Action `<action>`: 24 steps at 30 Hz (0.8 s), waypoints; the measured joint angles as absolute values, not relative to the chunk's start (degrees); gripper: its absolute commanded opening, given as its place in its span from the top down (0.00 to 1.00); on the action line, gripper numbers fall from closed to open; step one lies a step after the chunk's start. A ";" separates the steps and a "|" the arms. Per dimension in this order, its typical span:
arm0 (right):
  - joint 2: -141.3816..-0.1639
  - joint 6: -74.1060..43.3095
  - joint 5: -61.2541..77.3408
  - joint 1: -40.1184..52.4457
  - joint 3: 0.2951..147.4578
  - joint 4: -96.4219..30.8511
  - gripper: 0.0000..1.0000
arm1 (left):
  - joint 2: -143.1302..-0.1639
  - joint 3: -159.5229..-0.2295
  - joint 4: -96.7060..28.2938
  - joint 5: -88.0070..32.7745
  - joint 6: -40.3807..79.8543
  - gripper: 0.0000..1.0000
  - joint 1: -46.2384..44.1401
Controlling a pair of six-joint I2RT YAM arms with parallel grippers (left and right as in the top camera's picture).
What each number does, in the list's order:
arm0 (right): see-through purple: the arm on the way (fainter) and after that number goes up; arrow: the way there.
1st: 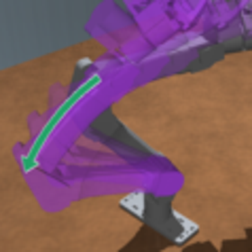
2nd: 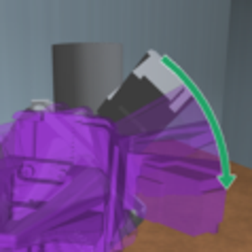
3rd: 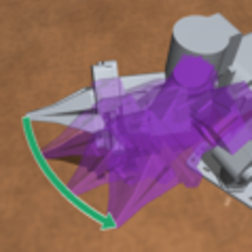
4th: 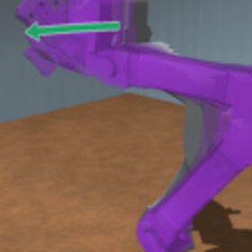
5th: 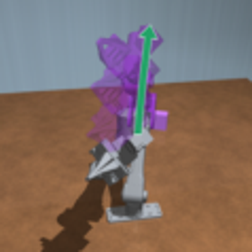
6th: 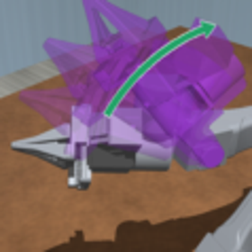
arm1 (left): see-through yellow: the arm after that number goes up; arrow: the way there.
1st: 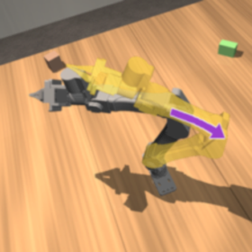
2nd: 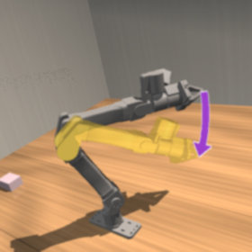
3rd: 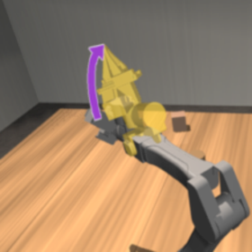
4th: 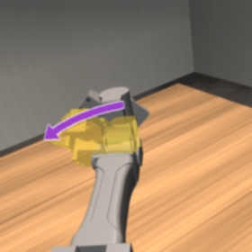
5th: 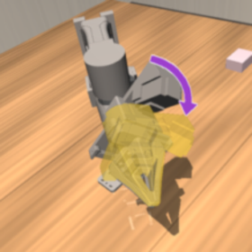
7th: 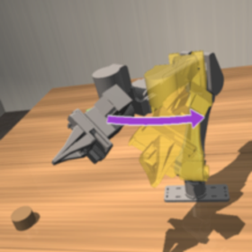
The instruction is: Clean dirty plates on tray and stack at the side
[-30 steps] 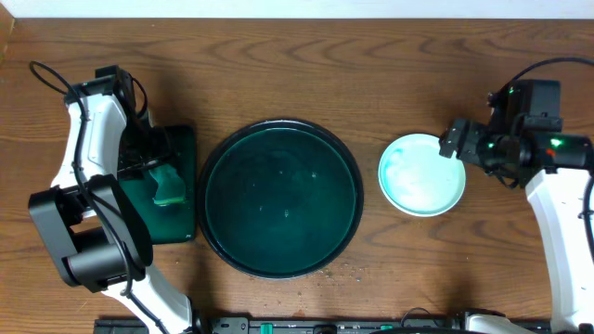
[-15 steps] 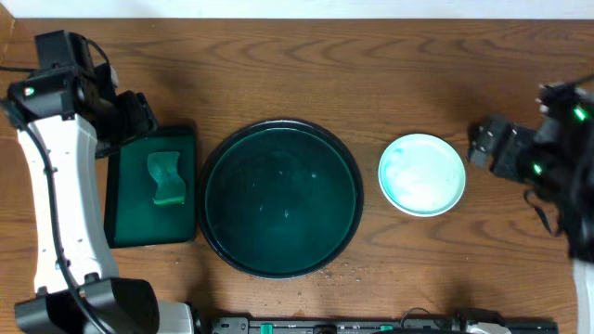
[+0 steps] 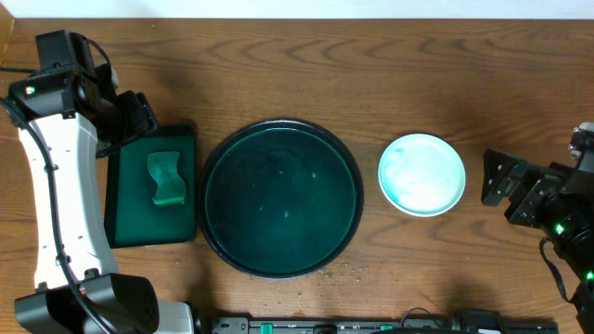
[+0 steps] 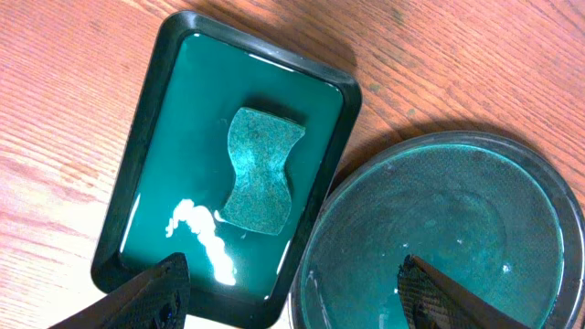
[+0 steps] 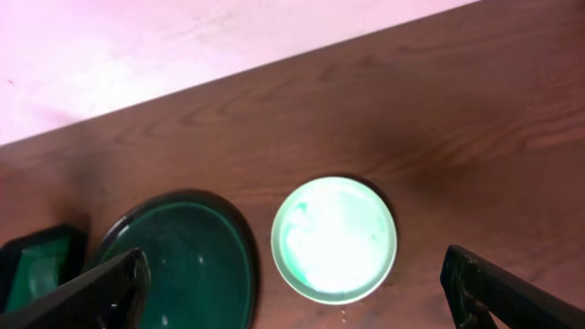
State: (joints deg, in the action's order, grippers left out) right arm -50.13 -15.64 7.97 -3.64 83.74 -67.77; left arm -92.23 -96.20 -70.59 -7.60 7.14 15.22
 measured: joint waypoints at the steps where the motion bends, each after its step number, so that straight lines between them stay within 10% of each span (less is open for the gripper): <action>1: -50.13 -15.25 7.73 -3.64 83.74 -68.34 0.01 | -92.23 -96.20 -70.59 -7.60 7.14 0.27 15.22; 24: -15.27 -12.51 0.25 -6.11 30.87 -27.20 0.01 | -92.23 -96.20 -70.63 -7.62 7.49 0.26 15.22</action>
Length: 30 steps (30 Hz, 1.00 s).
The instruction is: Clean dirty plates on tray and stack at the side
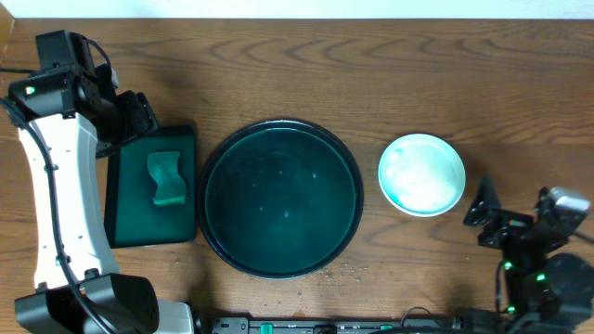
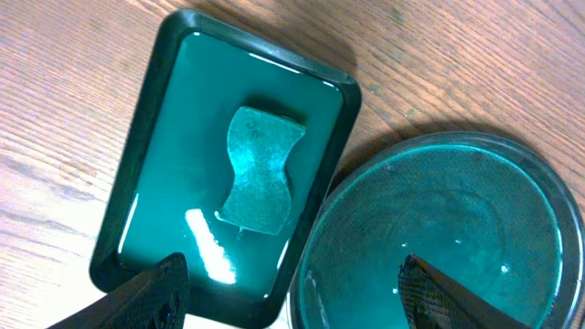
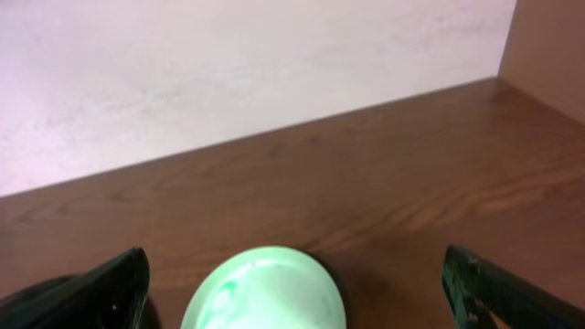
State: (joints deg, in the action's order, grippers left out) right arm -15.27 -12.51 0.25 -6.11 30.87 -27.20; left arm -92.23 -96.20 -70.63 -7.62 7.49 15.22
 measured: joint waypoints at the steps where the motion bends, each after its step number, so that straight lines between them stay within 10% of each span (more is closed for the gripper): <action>1: -13.52 -12.51 0.51 -6.15 27.83 -25.08 0.01 | -92.23 -96.20 -70.65 -7.62 7.49 0.26 15.22; 30: -0.69 -16.34 2.15 -6.15 1.78 -6.07 0.01 | -92.23 -96.20 -70.63 -7.60 7.49 0.26 15.22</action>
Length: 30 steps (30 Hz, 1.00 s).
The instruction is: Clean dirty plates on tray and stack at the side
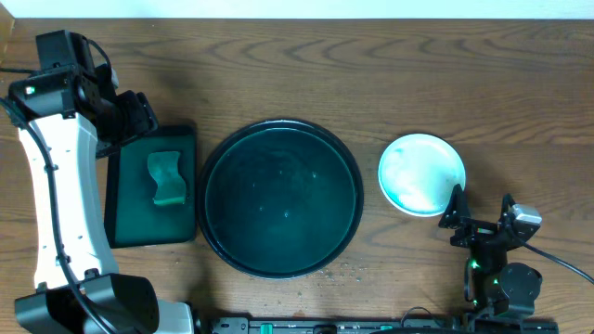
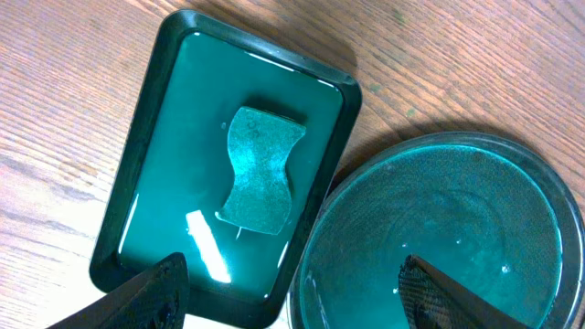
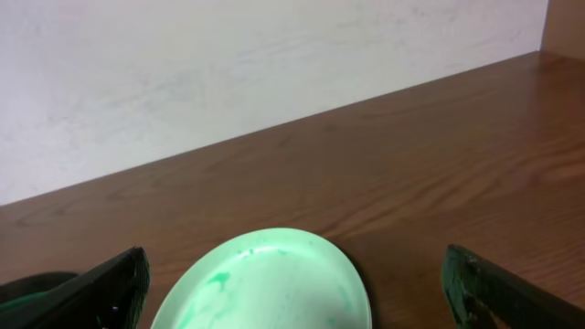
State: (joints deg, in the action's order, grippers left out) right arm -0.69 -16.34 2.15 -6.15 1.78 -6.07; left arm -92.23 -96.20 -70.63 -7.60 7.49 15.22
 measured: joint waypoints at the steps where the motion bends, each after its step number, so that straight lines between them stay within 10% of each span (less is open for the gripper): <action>1: -0.69 -16.29 2.15 -6.15 1.67 -6.09 0.01 | -92.23 -96.20 -70.63 -7.60 7.49 0.26 15.22; 30: -0.69 -16.25 2.15 -6.15 1.58 -6.07 0.01 | -92.23 -95.85 -71.44 -7.60 7.49 0.26 15.22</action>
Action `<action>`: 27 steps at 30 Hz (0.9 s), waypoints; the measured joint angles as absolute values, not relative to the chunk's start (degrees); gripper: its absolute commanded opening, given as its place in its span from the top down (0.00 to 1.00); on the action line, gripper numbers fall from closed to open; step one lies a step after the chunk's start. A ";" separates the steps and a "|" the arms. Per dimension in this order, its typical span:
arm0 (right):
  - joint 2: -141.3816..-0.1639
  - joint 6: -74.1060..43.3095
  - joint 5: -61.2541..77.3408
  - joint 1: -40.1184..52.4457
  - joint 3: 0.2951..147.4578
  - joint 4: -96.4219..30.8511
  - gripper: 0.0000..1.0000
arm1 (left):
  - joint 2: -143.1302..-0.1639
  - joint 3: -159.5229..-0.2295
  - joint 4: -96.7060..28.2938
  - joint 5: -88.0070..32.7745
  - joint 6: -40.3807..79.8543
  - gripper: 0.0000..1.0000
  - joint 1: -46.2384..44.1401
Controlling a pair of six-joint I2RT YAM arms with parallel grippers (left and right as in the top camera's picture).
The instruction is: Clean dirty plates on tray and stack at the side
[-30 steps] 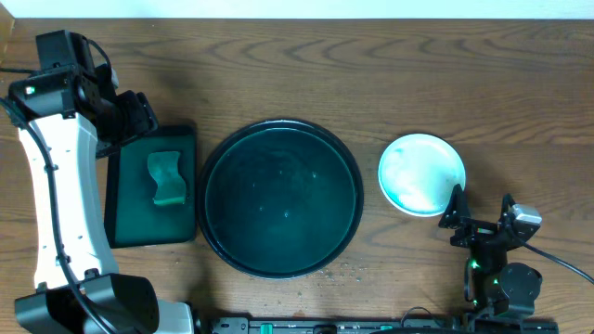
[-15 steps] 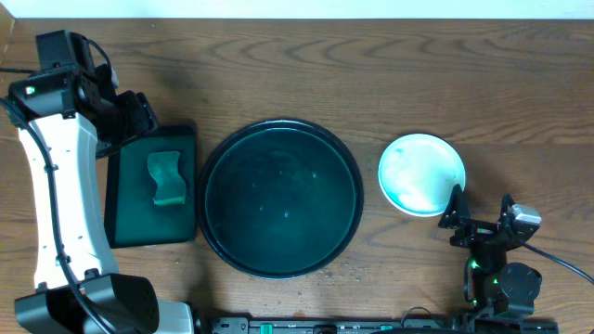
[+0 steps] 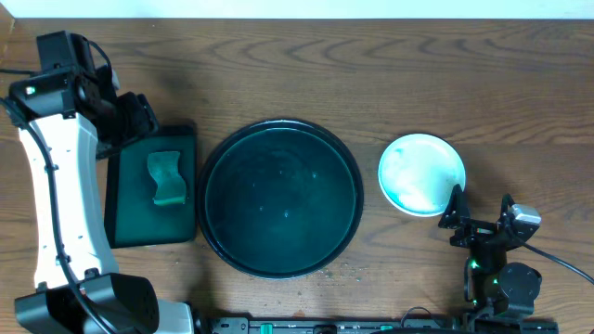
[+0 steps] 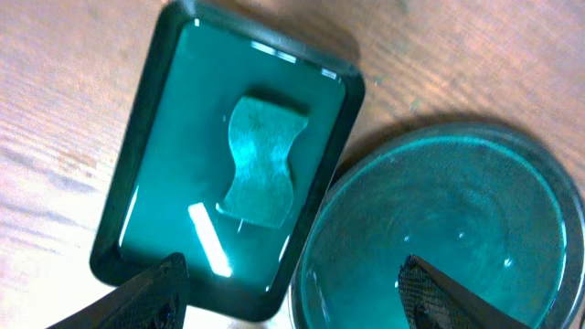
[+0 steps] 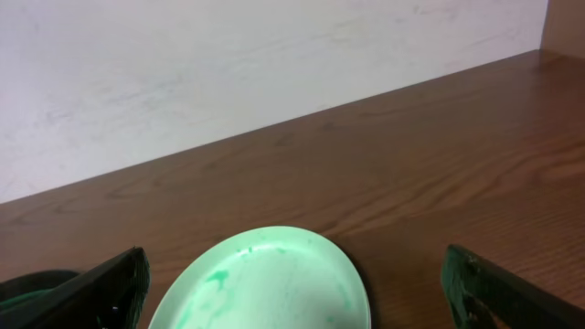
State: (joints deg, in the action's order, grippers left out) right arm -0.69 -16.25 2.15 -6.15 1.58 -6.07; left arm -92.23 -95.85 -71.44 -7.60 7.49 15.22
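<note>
A large round dark-teal tray (image 3: 281, 198) sits mid-table with nothing on it. To its right lies a pale mint plate (image 3: 422, 174) (image 5: 265, 279), apart from the tray. A green sponge (image 3: 168, 176) (image 4: 260, 162) rests in a rectangular dark tray (image 3: 148, 218) on the left. My left gripper (image 3: 130, 116) (image 4: 291, 297) hangs open over that tray's far edge. Low at the front right, my right gripper (image 3: 481, 218) (image 5: 297, 292) stands open just in front of the mint plate, holding nothing.
Small crumbs (image 3: 351, 271) dot the wood near the round tray's front rim. The table's far edge meets a white wall (image 5: 228, 64). The right arm's base (image 3: 501, 288) sits at the front edge.
The left wrist view shifted slightly, so the sponge tray sits a little higher in it. The right gripper and the plate have not moved.
My right gripper was first open at the far right, level with the mint plate. Then it stood lower and nearer the front edge. A second ago it was folded in just below the plate, where it remains. The left gripper stayed open by the sponge tray throughout.
</note>
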 measured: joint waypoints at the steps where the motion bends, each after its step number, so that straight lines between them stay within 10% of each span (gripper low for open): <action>1: -0.69 -16.25 2.15 -6.15 1.58 -6.07 0.01 | -92.23 -95.50 -71.72 -7.60 7.49 0.26 15.22; 27: -0.69 -16.10 2.15 -6.15 1.48 -6.02 0.01 | -70.89 -94.45 -77.03 -7.62 7.49 0.26 7.53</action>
